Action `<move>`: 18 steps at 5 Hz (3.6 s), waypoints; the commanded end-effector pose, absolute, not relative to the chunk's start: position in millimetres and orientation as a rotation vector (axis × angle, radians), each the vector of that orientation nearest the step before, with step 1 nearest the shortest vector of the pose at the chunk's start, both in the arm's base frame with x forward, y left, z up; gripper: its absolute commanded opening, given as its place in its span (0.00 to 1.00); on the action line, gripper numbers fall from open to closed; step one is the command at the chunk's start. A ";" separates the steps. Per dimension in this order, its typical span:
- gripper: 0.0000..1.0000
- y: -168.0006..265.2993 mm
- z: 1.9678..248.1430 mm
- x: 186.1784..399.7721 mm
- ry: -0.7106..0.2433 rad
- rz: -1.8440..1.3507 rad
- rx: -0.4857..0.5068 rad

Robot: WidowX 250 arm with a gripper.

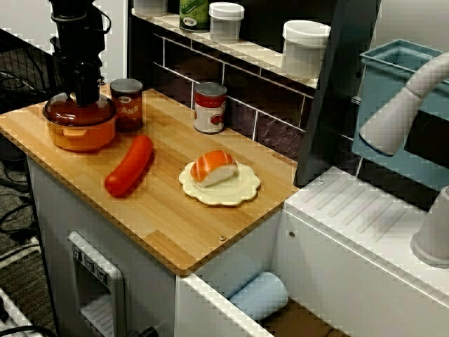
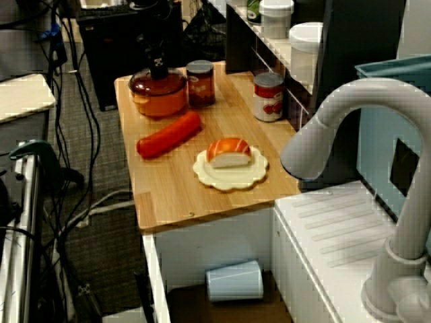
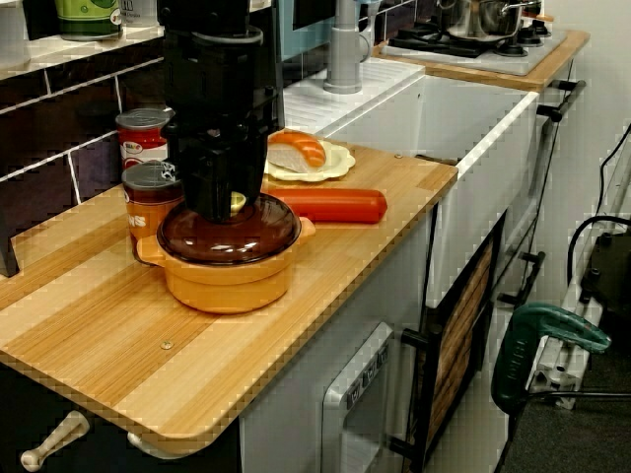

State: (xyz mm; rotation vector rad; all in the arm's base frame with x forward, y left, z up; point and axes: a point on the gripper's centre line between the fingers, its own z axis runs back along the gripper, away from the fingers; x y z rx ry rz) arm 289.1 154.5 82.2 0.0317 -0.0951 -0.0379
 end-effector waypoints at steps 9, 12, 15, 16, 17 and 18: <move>0.00 40.0 90.7 378.5 -0.192 -0.092 0.025; 1.00 53.3 89.8 371.7 -0.213 -0.003 -0.008; 1.00 59.6 95.5 357.4 -0.227 0.000 -0.048; 1.00 54.3 102.3 356.1 -0.223 -0.021 -0.056; 1.00 41.1 100.4 351.4 -0.221 -0.044 -0.040; 1.00 21.9 96.0 346.3 -0.208 -0.063 -0.019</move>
